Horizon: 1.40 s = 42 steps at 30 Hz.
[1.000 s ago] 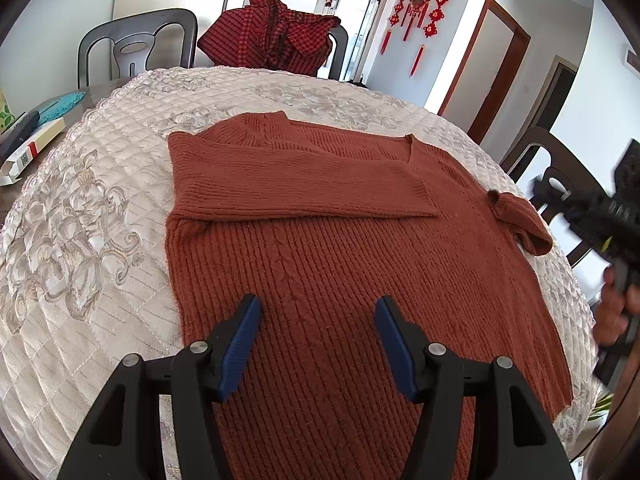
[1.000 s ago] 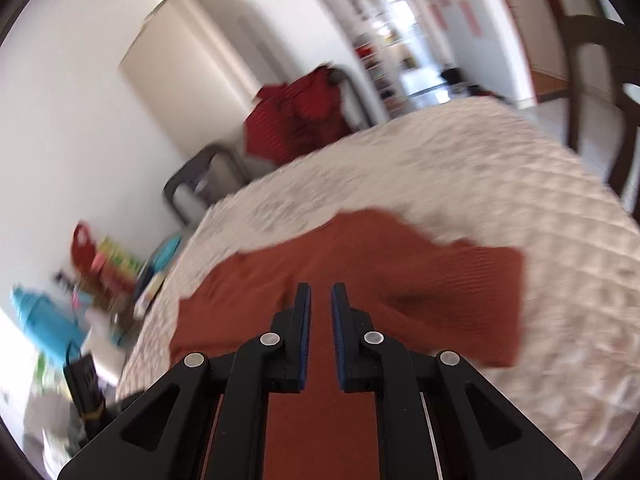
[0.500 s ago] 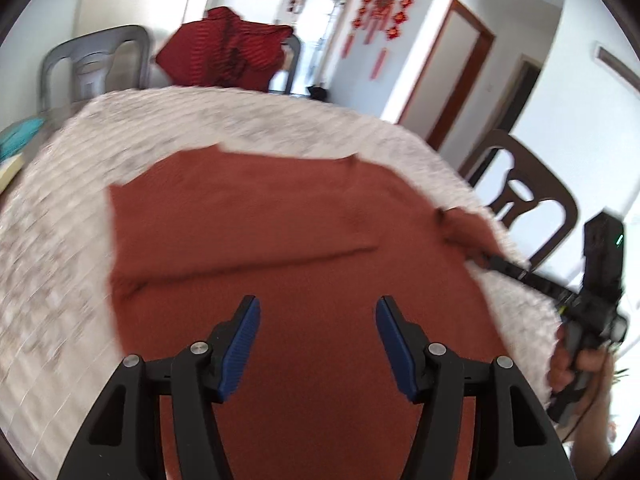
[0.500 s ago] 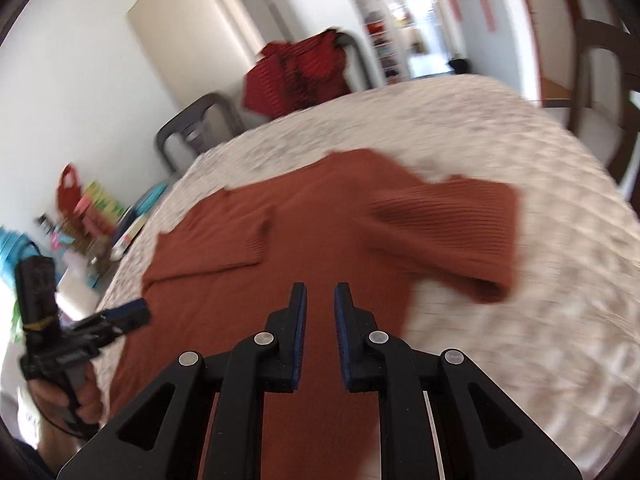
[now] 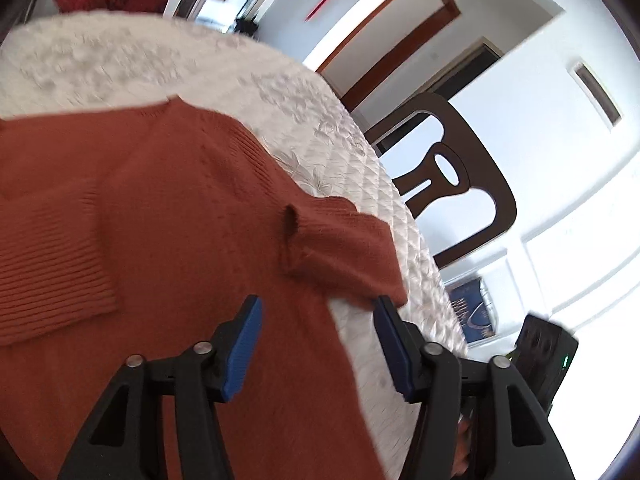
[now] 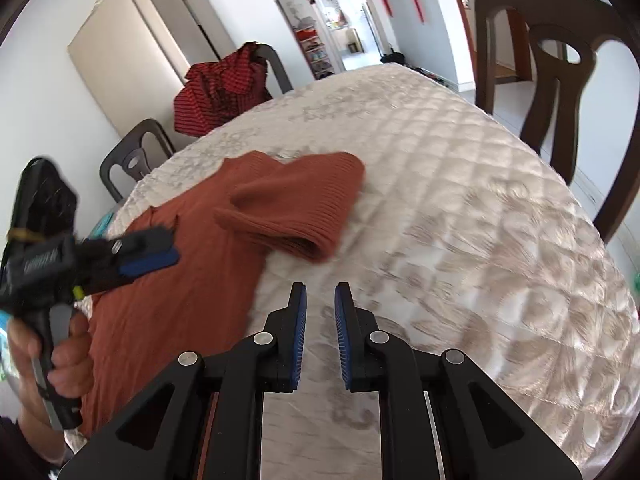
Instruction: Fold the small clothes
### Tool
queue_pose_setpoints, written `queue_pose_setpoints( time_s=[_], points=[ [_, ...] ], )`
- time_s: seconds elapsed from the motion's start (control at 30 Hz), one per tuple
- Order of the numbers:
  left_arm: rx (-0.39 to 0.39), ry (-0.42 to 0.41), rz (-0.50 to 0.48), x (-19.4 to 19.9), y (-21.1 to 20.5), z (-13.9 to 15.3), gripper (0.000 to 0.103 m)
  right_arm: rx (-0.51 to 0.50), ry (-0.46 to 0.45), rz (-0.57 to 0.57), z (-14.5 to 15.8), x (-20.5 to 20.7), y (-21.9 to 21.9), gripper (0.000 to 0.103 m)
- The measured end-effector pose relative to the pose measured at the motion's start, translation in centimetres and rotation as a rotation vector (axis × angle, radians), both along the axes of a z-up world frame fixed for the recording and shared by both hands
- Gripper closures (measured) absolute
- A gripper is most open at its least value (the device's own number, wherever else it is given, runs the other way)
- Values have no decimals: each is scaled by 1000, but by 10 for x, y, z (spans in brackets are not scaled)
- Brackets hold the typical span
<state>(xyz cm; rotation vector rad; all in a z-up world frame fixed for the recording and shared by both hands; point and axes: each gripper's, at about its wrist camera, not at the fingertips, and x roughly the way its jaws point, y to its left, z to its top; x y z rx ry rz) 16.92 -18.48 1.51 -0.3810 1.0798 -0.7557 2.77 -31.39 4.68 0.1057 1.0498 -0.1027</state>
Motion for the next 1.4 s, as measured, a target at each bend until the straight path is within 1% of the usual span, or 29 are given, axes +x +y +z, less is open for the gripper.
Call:
queue_pose_setpoints(
  time_s=[0.07,0.13,0.2,0.23,0.27,0.33,0.37,0.43,0.57,0.67,0.73,0.8,0.9,1.0,1.1,1.2,1.3,1.37,1.4],
  points=[
    [-1,19,15,5,-9,-4,50,30,4,-15,-2,-1,-7,88],
    [5,36,29,12,-12,-7,60,48,8,-22,-3,-1,-11,88],
    [10,46,33,16,-16,-9,62,69,25,-24,-6,0,-13,88],
    [17,45,35,16,-16,-10,69,75,30,-25,-7,1,-13,88],
    [33,38,40,17,-18,-10,74,87,30,-27,-8,0,-14,88],
    [61,9,43,18,-20,-8,93,108,27,-31,-8,1,-17,88],
    [70,-11,45,19,-20,-5,94,115,26,-33,-8,0,-17,88],
    [57,-53,50,21,-15,6,95,127,24,-35,-8,-1,-19,88],
    [19,-170,79,18,5,37,96,142,22,-37,-7,-3,-20,88],
    [26,-255,125,15,28,57,96,148,21,-38,-7,-4,-21,88],
    [31,-293,166,12,50,66,96,145,21,-37,-7,-4,-20,88],
    [55,-322,211,10,72,68,96,144,22,-36,-8,-3,-20,88],
    [89,-324,278,5,107,60,96,141,24,-32,-8,-3,-19,87],
    [130,-299,331,-1,136,42,96,134,25,-23,-8,-1,-15,83],
    [165,-273,351,-9,151,24,96,120,29,-13,-9,1,-11,82],
    [196,-250,346,-17,156,6,96,100,34,-4,-10,3,-8,81],
    [193,-204,344,-24,165,-4,94,74,39,5,-10,3,-3,81],
    [186,-203,353,-29,172,-2,81,59,43,11,-11,3,-1,81],
    [178,-205,361,-30,175,0,65,54,45,14,-11,3,0,81]
  ],
)
